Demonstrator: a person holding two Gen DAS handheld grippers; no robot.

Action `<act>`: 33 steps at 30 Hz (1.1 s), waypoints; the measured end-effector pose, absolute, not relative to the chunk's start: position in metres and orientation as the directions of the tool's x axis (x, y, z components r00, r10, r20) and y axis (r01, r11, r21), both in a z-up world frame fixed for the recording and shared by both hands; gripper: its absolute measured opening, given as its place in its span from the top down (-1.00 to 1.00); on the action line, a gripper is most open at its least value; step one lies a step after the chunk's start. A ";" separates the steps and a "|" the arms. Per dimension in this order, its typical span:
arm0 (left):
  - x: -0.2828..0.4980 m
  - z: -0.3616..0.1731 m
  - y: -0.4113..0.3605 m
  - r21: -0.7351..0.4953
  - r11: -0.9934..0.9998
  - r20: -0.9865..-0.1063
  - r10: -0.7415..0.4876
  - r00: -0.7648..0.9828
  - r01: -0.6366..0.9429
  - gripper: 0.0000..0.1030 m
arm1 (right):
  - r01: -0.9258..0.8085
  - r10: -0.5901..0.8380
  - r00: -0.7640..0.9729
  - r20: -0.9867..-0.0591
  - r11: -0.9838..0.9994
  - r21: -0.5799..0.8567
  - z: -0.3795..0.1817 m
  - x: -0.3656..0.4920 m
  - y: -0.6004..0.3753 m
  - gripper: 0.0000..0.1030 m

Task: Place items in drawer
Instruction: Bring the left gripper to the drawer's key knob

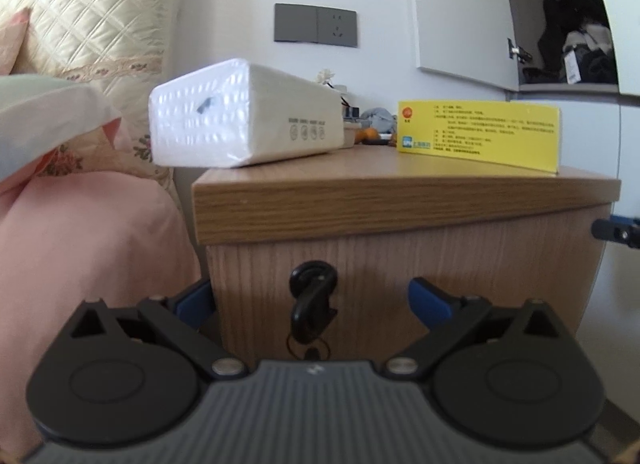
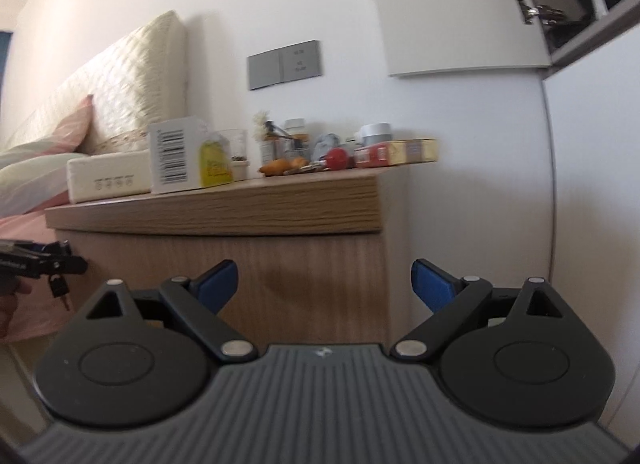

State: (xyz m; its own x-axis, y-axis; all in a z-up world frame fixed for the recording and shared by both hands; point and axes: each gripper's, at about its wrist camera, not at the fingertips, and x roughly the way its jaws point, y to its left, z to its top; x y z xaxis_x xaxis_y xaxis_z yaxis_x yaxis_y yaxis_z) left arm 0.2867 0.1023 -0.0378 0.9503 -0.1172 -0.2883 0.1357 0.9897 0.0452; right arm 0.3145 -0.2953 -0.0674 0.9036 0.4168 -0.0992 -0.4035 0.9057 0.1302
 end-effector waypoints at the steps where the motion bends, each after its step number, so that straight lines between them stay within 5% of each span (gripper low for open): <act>1: 0.287 -0.036 0.102 0.048 0.989 -0.287 -0.118 0.951 0.138 -0.99 | -0.408 0.422 0.901 -0.100 0.903 0.133 -0.068 0.315 -0.294 -0.85; 33: 0.287 -0.042 0.099 0.097 0.982 -0.320 -0.126 0.939 0.165 -0.99 | -0.475 0.491 0.862 -0.127 0.869 0.136 -0.062 0.320 -0.291 -0.94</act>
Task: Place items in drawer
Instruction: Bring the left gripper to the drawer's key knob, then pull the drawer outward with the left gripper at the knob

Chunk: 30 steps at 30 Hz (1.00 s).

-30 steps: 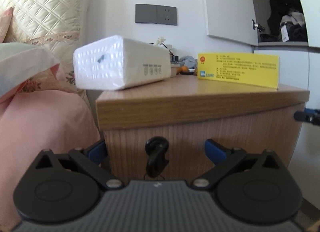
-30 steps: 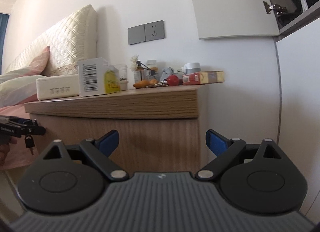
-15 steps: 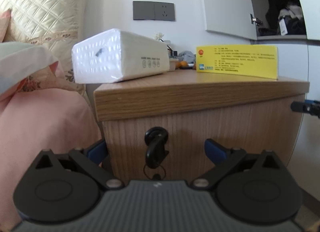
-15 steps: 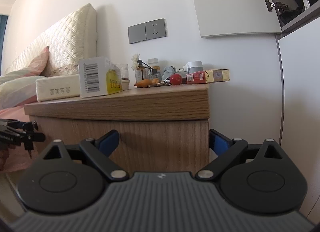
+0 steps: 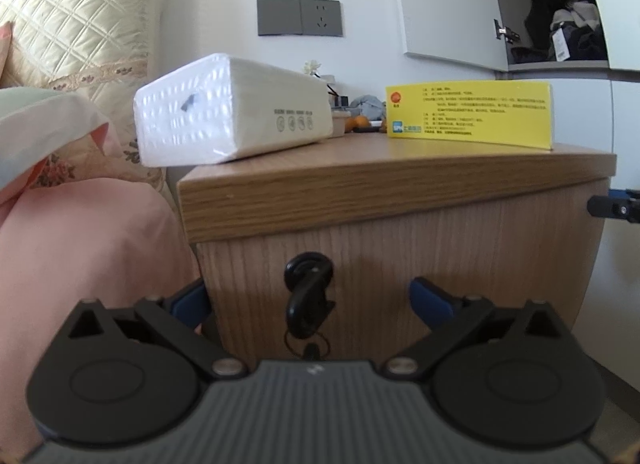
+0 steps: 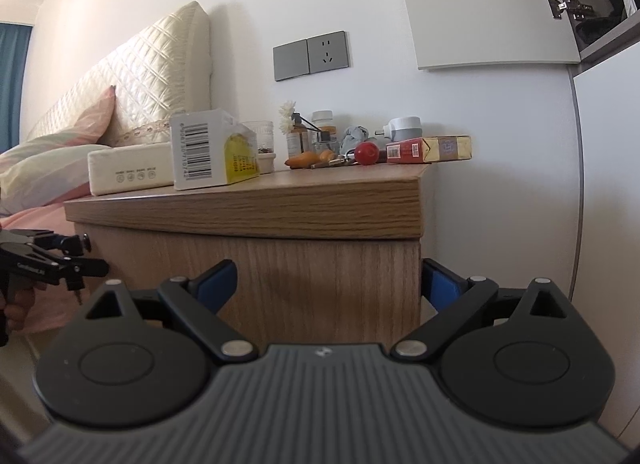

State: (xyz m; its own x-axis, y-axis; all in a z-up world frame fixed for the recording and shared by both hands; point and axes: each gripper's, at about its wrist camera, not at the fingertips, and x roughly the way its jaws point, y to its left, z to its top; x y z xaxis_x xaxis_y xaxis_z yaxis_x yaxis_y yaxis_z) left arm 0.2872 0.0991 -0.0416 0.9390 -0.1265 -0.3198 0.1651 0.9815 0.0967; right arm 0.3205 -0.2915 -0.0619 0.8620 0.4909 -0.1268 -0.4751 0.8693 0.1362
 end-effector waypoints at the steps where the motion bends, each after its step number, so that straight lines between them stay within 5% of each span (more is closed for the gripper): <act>1: 0.286 -0.042 0.099 0.100 0.981 -0.320 -0.128 0.939 0.167 -0.99 | -0.481 0.497 0.858 -0.129 0.866 0.135 -0.062 0.320 -0.292 -0.94; 30: 0.247 -0.039 0.095 0.109 0.980 -0.323 -0.122 0.938 0.165 -0.99 | -0.513 0.534 0.837 -0.120 0.842 0.165 -0.059 0.279 -0.302 -0.93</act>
